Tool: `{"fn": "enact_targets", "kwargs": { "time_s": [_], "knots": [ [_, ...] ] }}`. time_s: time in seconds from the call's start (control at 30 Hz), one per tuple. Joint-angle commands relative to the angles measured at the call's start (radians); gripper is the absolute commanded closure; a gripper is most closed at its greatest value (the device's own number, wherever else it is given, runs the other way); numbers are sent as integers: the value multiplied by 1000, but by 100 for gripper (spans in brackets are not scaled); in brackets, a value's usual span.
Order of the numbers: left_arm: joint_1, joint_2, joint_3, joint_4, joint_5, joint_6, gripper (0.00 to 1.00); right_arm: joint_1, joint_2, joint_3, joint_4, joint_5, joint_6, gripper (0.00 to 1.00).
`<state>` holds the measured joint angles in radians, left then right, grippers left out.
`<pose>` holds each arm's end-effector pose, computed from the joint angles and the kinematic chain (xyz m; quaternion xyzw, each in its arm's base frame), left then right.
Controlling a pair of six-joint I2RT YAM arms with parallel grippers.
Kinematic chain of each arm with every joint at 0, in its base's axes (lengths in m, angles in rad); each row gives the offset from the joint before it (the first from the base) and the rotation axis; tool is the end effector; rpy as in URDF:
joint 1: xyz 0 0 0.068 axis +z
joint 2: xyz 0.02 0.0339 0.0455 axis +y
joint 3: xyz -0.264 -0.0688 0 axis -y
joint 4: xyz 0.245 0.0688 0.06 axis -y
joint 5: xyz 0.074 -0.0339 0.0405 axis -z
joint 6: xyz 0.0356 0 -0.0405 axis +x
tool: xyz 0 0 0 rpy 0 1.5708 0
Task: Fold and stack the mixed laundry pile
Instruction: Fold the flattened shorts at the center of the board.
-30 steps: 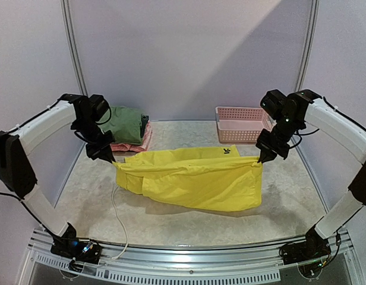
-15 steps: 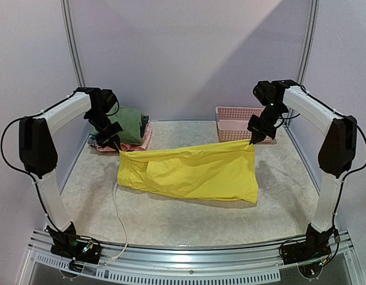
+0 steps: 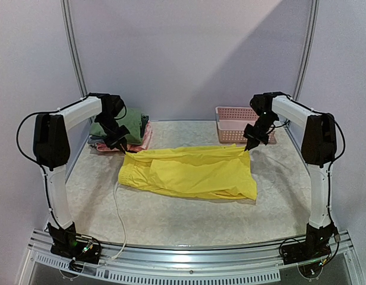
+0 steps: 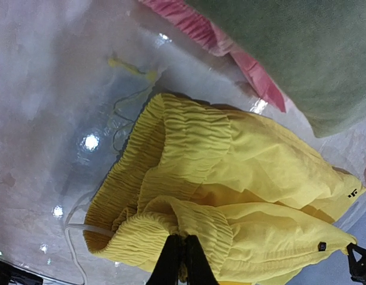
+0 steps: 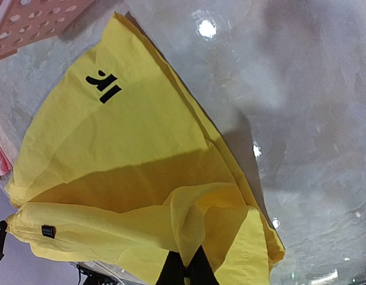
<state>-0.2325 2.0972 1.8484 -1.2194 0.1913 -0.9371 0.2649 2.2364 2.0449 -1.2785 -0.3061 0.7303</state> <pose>0.4033 -0.1024 0.2312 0.3384 -0.9348 0.1077 0.0101 0.4275 0.1271 0.2260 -0.2201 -0.9622 -0.1576 0.0289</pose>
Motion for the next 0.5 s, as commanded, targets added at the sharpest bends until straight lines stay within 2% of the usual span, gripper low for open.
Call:
{"fn": "enact_targets", "kwargs": {
  "time_s": [0.0,0.07,0.13,0.23,0.33,0.37,0.47],
  "knots": [
    [16,11,2,92,-29,-45,100,-32,56,59,35,-20,-26,100],
    [16,-3,-26,152,-29,-81,100,-41,73,62,61,-33,-17,100],
    [15,-26,-55,210,-26,-121,93,-47,82,62,102,-55,6,99],
    [8,-70,-73,276,-33,-151,72,-51,82,67,201,-112,46,78],
    [-3,-109,-67,290,-55,-158,39,-52,73,97,279,-141,73,60],
    [-5,-122,-66,290,-57,-157,31,-52,69,106,294,-145,76,56],
    [-20,-170,-77,286,-86,-136,18,-53,36,116,341,-124,68,46]
  ]
}}
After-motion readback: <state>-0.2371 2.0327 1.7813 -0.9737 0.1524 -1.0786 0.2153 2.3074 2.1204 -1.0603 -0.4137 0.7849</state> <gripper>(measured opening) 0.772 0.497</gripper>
